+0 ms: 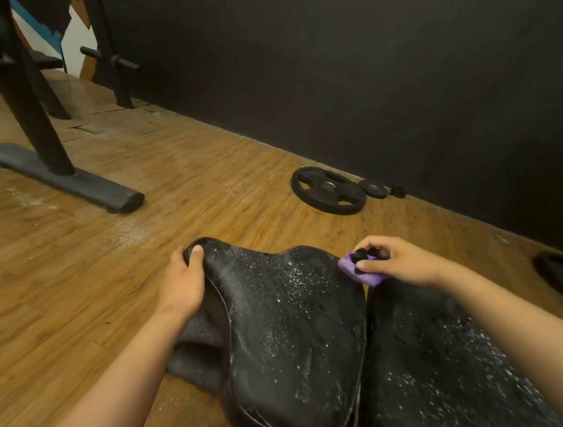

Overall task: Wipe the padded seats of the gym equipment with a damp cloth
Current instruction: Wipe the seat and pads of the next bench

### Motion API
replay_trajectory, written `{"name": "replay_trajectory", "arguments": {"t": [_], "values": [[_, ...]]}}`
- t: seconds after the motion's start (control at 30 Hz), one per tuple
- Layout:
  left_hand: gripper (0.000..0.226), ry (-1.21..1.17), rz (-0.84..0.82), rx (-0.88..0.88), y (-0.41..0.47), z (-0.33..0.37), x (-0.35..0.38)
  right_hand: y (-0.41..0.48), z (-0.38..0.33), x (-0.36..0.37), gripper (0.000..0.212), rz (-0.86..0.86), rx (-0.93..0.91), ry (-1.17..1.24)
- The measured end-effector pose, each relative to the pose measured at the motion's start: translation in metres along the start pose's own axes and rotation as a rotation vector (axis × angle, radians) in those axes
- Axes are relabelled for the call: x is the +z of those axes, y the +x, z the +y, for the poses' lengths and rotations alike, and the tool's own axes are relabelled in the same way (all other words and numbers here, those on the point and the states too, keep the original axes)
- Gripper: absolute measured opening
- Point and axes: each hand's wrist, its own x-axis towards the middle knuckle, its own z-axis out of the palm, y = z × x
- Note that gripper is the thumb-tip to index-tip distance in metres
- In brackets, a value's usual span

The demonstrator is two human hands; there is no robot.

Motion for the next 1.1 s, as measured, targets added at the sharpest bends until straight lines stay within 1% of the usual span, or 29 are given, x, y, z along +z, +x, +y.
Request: {"name": "replay_trajectory", "arguments": {"t": [0.17,0.27,0.33,0.4,0.43,0.53,0.6,0.63,0.67,0.73,0.8,0.83,0.93,1.03,1.1], "values": [[0.059,0.124,-0.110,-0.023,-0.028,0.011,-0.020,-0.050,-0.031,0.016,0.020,0.028,-0.029,0.047],[0.068,0.179,-0.163,-0.047,-0.048,0.015,-0.027,-0.082,-0.046,0.035,0.018,0.087,-0.075,0.086],[0.074,0.172,-0.203,-0.061,-0.064,0.017,-0.026,-0.103,-0.054,0.053,0.017,0.130,-0.099,0.156],[0.069,0.189,-0.277,-0.094,-0.082,0.022,-0.026,-0.120,-0.059,0.073,0.016,0.155,-0.107,0.197],[0.064,0.230,-0.342,-0.123,-0.089,0.022,-0.026,-0.127,-0.058,0.084,0.016,0.165,-0.102,0.212],[0.036,0.419,-0.588,-0.153,-0.108,0.025,-0.033,-0.145,-0.055,0.108,0.018,0.209,-0.073,0.248],[0.030,0.481,-0.684,-0.138,-0.118,0.026,-0.035,-0.156,-0.055,0.119,0.018,0.262,-0.047,0.296],[0.032,0.494,-0.711,-0.132,-0.121,0.027,-0.034,-0.162,-0.058,0.125,0.019,0.304,-0.036,0.330],[0.035,0.502,-0.717,-0.104,-0.124,0.028,-0.033,-0.168,-0.063,0.130,0.019,0.353,-0.029,0.388],[0.043,0.510,-0.706,-0.055,-0.131,0.031,-0.032,-0.182,-0.077,0.151,0.020,0.432,-0.012,0.596],[0.063,0.542,-0.678,-0.040,-0.134,0.026,-0.030,-0.195,-0.092,0.184,0.023,0.476,0.016,0.805],[0.065,0.545,-0.669,-0.043,-0.136,0.021,-0.029,-0.200,-0.098,0.203,0.024,0.486,0.042,0.871],[0.043,0.448,-0.655,-0.034,-0.142,0.007,-0.032,-0.205,-0.111,0.259,0.025,0.464,0.185,1.061],[0.041,0.352,-0.661,-0.059,-0.143,-0.003,-0.038,-0.194,-0.113,0.285,0.019,0.448,0.394,1.424],[0.036,0.295,-0.642,-0.096,-0.139,-0.003,-0.038,-0.186,-0.111,0.288,0.014,0.495,0.503,1.670]]}}
